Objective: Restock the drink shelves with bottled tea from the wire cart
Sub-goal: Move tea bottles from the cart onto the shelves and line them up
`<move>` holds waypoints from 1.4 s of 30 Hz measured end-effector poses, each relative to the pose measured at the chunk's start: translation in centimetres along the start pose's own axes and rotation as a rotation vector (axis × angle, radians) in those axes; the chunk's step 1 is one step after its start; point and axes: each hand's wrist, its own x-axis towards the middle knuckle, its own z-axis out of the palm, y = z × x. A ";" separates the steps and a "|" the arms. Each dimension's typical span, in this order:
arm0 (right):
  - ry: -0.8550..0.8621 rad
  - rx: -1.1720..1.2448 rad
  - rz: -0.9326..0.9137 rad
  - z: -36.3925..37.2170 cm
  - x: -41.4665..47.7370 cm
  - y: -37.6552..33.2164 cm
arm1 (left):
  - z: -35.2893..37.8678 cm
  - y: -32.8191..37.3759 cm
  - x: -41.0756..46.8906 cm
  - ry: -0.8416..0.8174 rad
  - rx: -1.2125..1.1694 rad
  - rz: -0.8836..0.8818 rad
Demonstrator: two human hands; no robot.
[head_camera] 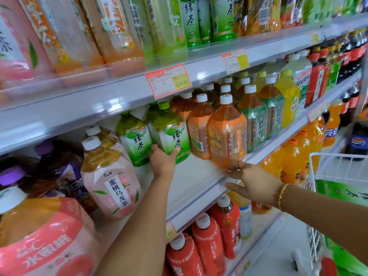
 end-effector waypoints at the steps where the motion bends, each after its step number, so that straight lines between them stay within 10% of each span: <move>1: 0.000 -0.001 -0.003 -0.1 -0.1 0.0 | 0.2 -0.1 0.0 -0.013 0.036 -0.026; 11: -0.115 -0.042 -0.026 -1.3 0.7 -0.1 | -0.5 2.0 -1.5 -0.287 0.343 -0.138; 15: -0.235 0.034 0.032 -4.3 -0.6 2.3 | -2.7 5.9 -7.6 -0.390 0.519 0.123; 21: -0.132 0.135 0.277 -9.1 -10.0 8.9 | -1.3 10.9 -17.6 -0.587 -0.030 0.545; 28: -0.656 0.055 0.717 -6.7 -21.1 17.0 | 8.4 11.4 -22.8 -1.022 0.061 0.602; 42: -0.670 0.293 1.037 -1.5 -19.7 24.4 | 11.9 9.8 -22.6 -0.999 0.039 0.530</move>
